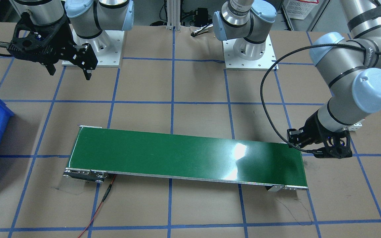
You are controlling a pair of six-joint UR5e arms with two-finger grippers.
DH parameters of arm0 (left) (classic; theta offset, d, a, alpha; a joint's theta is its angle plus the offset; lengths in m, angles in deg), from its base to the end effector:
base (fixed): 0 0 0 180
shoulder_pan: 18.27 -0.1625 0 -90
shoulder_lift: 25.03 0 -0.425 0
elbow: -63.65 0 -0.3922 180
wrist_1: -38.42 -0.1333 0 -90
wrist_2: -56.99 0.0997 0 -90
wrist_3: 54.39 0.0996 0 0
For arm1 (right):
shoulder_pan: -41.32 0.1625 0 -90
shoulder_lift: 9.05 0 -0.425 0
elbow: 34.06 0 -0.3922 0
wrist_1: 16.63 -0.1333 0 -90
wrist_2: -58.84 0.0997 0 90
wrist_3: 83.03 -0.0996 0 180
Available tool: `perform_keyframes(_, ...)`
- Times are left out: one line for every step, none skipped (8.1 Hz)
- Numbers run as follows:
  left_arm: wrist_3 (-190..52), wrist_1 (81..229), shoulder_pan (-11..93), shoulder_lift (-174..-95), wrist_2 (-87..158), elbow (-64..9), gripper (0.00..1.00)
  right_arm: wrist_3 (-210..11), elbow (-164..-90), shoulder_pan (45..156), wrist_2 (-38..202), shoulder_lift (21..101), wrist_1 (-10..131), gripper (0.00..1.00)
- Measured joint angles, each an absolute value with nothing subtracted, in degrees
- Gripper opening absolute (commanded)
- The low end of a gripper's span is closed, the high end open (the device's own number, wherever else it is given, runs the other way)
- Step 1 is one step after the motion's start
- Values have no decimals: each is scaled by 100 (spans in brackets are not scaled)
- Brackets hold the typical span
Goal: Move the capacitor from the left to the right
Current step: 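Lift the capacitor and carry it over the conveyor's near end, then lower the capacitor onto the belt and open the left gripper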
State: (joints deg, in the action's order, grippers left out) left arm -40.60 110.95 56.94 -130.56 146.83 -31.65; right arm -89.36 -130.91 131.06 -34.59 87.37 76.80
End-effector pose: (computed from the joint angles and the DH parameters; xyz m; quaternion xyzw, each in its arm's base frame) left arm 0.0174 -0.5891 0.3272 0.0088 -0.9995 -0.0281 0.0086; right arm 0.1253 -0.4500 0.4878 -0.0582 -0.9975 0.0277 0.0285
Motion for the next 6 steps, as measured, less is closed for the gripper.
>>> perform_keyframes(-3960, 10792, 5717, -13298, 14577, -3176, 0, -8936, -13091, 13106, -3459, 8737, 7680, 100)
perform_keyframes(-3816, 10563, 5727, -13520, 14523, -3175, 0, -8939, -13094, 13106, -3459, 8737, 7680, 100)
perform_keyframes(-3725, 10449, 5732, -13675, 14496, -3171, 0, -8938, -13094, 13106, -3459, 8737, 7680, 100)
perform_keyframes(-3687, 10402, 5755, -13773, 14487, -3156, 0, -8937, -13093, 13106, -3459, 8736, 7680, 100)
perform_keyframes(-3675, 10387, 5829, -13823, 14490, -3123, 12, -8939, -13092, 13106, -3459, 8736, 7680, 100)
perform_keyframes(-3665, 10379, 5894, -13849, 14496, -3102, 41, -8939, -13092, 13106, -3459, 8737, 7680, 100)
